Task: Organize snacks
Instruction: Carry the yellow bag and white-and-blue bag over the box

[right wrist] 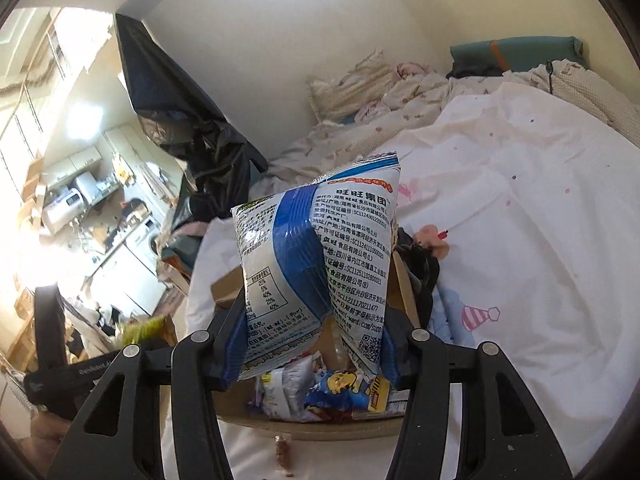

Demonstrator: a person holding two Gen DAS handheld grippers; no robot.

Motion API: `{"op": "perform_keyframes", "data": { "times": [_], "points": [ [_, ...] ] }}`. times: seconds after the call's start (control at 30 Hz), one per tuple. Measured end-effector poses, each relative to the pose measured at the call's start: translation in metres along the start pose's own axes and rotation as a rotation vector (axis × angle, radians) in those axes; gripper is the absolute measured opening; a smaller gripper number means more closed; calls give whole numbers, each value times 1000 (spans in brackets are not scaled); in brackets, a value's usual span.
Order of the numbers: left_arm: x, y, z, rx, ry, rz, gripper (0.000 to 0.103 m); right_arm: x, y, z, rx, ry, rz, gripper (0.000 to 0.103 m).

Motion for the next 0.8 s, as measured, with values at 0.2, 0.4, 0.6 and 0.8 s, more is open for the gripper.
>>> {"op": "perform_keyframes", "data": {
  "times": [0.2, 0.4, 0.6, 0.8],
  "points": [
    [-35, -5, -11, -55, 1, 19, 48, -39, -10, -1, 13, -32, 129, 57],
    [-65, -19, -5, -81, 5, 75, 49, -64, -28, 5, 70, -61, 241, 57],
    [-67, -19, -5, -56, -11, 88, 49, -78, -43, 8, 67, -45, 304, 58],
    [-72, -18, -6, -39, -16, 108, 49, -86, -50, 10, 76, -41, 346, 59]
  ]
}}
Point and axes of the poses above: each gripper's, at about its wrist camera, not at the fingertips, and x roughly against the way its jaws point, z to its left, y to its top, the point moved 3 cm from there along -x, roughly the way its jaws point, and after that the axes turned 11 degrees about x, right-handed, at the moved point
